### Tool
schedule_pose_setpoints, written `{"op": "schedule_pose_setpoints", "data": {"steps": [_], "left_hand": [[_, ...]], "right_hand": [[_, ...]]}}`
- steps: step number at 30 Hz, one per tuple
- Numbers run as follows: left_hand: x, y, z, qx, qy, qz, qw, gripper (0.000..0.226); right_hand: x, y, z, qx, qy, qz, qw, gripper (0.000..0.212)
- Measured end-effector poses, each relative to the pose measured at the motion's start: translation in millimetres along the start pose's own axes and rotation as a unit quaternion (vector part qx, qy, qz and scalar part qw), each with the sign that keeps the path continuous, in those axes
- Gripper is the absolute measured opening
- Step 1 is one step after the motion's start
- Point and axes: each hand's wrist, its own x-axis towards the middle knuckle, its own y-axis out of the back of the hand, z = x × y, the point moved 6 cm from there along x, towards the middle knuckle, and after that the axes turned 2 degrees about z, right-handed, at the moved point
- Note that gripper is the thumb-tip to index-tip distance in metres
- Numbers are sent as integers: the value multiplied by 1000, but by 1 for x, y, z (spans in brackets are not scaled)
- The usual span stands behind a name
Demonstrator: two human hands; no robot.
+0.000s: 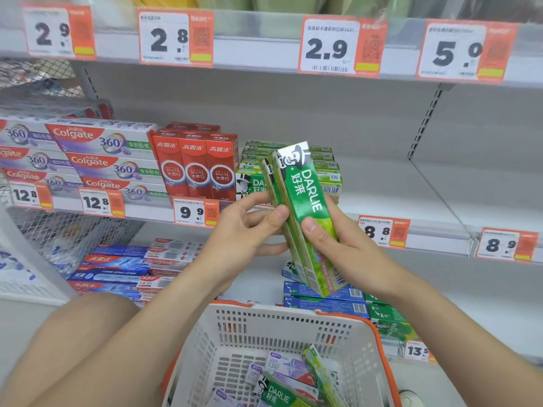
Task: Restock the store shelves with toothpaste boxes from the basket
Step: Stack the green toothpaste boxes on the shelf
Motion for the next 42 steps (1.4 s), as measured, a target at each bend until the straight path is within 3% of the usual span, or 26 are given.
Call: {"op": "schedule_pose_setpoints", "data": {"steps": [3,5,8,10,14,17,20,28,31,35,40,42], "left_hand": [[3,-5,5,14,-32,-25,999,40],[7,-2,11,109,-90,3,990,34],[11,11,23,353,-231,104,900,23],[14,10,27,441,-264,111,850,26],[29,3,30,565,-270,83,775,46],[47,9,28,620,-246,80,741,56],[61,18,23,657,-217,81,718,64],[74,20,20,687,-182,71,700,54],[74,18,17,689,-180,75,698,56],[70,15,17,674,-186,88,710,55],[45,1,27,628,-251,140,723,30],[39,-1,17,611,-224,121,750,20]], "right_hand": [[3,5,-10,7,28,62,998,56],[6,11,-13,-13,20,106,994,63],[13,35,-19,-160,-3,185,970,88],[25,50,-23,-326,-3,204,923,98],[73,67,-32,-491,-18,197,848,94],[124,69,-34,-557,-26,150,817,92],[175,66,-27,-576,-43,92,811,88],[238,68,12,-509,-128,-59,849,88],[239,69,16,-493,-134,-72,857,90],[219,63,9,-533,-77,10,842,94],[140,40,-19,-474,174,206,838,39],[97,25,-26,-441,237,215,838,23]]}}
